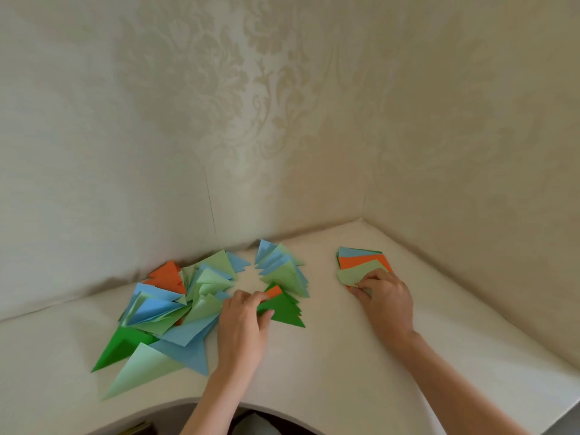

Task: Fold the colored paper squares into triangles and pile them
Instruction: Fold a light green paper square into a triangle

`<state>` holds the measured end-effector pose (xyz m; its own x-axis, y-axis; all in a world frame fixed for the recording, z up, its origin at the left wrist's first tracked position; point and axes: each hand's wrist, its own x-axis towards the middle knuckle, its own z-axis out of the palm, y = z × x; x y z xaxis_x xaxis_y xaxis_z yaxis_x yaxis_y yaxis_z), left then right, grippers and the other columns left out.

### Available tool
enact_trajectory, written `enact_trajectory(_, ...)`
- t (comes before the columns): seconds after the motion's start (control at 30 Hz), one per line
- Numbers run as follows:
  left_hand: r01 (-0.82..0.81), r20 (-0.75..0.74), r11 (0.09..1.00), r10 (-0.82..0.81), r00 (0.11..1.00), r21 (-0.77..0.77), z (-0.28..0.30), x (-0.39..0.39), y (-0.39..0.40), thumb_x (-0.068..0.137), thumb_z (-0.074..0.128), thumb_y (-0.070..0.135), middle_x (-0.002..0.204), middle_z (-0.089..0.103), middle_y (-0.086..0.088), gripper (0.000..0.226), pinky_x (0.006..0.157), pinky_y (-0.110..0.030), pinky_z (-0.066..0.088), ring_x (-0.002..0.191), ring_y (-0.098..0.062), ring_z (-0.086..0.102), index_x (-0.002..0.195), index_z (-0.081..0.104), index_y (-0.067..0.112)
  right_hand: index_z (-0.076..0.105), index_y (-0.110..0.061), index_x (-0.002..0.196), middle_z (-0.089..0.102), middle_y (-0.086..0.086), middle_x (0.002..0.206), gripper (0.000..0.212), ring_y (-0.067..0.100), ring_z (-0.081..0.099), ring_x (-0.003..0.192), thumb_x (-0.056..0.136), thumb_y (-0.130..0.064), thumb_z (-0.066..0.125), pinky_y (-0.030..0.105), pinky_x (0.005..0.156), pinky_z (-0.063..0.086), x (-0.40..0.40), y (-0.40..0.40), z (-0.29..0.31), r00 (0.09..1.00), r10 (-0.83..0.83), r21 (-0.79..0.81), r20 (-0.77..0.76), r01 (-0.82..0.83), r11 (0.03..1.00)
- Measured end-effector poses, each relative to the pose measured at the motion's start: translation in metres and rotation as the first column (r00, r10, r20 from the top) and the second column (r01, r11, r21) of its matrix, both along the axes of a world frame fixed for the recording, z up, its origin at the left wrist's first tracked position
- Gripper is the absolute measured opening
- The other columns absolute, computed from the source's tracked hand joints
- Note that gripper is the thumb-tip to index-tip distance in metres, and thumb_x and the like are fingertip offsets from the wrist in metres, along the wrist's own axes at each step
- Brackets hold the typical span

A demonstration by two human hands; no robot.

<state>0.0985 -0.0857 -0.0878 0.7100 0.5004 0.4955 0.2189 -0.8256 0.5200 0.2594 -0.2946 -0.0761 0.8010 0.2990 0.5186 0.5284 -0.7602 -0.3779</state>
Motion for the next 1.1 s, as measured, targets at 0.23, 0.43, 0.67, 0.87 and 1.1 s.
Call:
enact_trajectory(0.23, 0.006, 0.076, 0.999, -0.009, 0.997, 0.041, 0.006, -0.002, -0.011, 0.072, 0.079, 0.007, 0.089, 0.051, 0.003, 0.037, 0.064, -0.032, 0.050, 0.081, -0.018, 0.049, 0.105, 0.067, 0.018, 0.075, -0.016, 0.078, 0.065, -0.003, 0.084, 0.007, 0.026, 0.057, 0.070, 0.076, -0.010, 0.078, 0.032, 0.061, 0.045, -0.012, -0.022, 0.005, 0.979, 0.046, 0.058, 0.197, -0.058, 0.997)
enact_trajectory(0.43, 0.133, 0.166, 0.984, -0.113, 0.980, -0.114, 0.016, 0.002, -0.044, 0.074, 0.074, -0.001, 0.082, 0.054, 0.009, 0.046, 0.059, -0.022, 0.047, 0.070, -0.008, 0.054, 0.109, 0.050, 0.014, 0.075, -0.016, 0.078, 0.064, -0.004, 0.082, 0.004, 0.023, 0.056, 0.072, 0.082, -0.018, 0.074, 0.034, 0.059, 0.041, -0.051, -0.038, 0.024, 0.919, 0.113, 0.040, 0.377, -0.139, 0.990)
enact_trajectory(0.67, 0.297, 0.218, 0.947, -0.265, 0.939, -0.126, 0.013, 0.007, -0.078, 0.075, 0.071, -0.004, 0.086, 0.056, 0.010, 0.047, 0.070, -0.016, 0.044, 0.078, -0.006, 0.057, 0.103, 0.043, 0.022, 0.075, -0.029, 0.079, 0.062, -0.014, 0.081, 0.010, 0.015, 0.057, 0.076, 0.082, -0.032, 0.066, 0.030, 0.064, 0.039, -0.079, -0.054, 0.003, 0.942, 0.208, -0.088, 0.264, -0.192, 0.978)
enact_trajectory(0.87, 0.513, 0.121, 0.843, -0.499, 0.858, -0.159, 0.001, 0.012, -0.100, 0.083, 0.062, 0.010, 0.100, 0.057, 0.016, 0.031, 0.085, -0.024, 0.047, 0.099, -0.001, 0.056, 0.102, 0.047, 0.029, 0.072, -0.037, 0.083, 0.062, -0.019, 0.085, 0.024, 0.009, 0.060, 0.078, 0.084, -0.047, 0.051, 0.031, 0.064, 0.046, -0.082, -0.055, -0.010, 0.966, 0.247, -0.082, 0.073, -0.241, 0.967)
enact_trajectory(1.1, 0.517, 0.066, 0.838, -0.514, 0.855, -0.173, -0.004, 0.019, -0.099, 0.083, 0.066, 0.024, 0.091, 0.060, 0.017, 0.029, 0.080, -0.019, 0.046, 0.092, -0.003, 0.057, 0.102, 0.046, 0.031, 0.072, -0.033, 0.090, 0.065, -0.023, 0.088, 0.029, 0.000, 0.057, 0.087, 0.083, -0.056, 0.054, 0.027, 0.077, 0.048, -0.076, -0.057, -0.007, 0.948, 0.277, 0.068, -0.157, -0.270, 0.960)
